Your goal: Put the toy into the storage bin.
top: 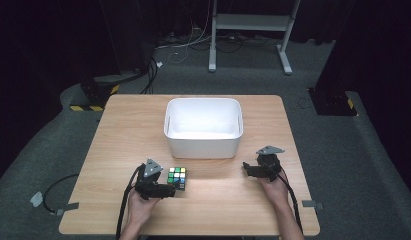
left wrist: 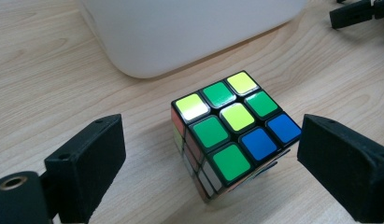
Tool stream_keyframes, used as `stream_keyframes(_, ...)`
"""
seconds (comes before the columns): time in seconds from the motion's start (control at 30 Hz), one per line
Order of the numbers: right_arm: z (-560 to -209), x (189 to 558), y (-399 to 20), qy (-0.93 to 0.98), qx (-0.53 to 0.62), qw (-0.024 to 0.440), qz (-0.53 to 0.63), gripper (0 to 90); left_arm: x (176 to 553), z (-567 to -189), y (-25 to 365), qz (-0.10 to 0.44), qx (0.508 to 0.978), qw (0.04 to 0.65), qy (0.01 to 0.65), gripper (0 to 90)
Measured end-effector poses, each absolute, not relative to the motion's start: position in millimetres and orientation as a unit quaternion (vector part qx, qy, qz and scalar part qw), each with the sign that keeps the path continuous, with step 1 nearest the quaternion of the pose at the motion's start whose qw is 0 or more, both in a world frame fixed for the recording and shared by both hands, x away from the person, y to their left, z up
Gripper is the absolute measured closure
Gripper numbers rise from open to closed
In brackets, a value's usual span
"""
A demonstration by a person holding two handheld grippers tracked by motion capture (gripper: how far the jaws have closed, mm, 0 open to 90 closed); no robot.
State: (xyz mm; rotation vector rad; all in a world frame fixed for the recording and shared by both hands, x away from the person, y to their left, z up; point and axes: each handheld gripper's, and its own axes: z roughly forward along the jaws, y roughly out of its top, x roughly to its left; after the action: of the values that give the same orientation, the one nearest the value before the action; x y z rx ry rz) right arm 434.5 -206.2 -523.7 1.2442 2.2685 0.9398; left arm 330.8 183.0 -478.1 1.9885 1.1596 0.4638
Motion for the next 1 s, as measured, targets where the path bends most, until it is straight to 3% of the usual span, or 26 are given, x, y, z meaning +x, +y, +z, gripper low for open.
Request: stream_keyframes(1.0, -524, 434, -206, 0.808, 0.444, 0.193, 0.335, 21.1, 345, -494, 158, 0.177, 0.796, 0.373, 0.443, 4.3)
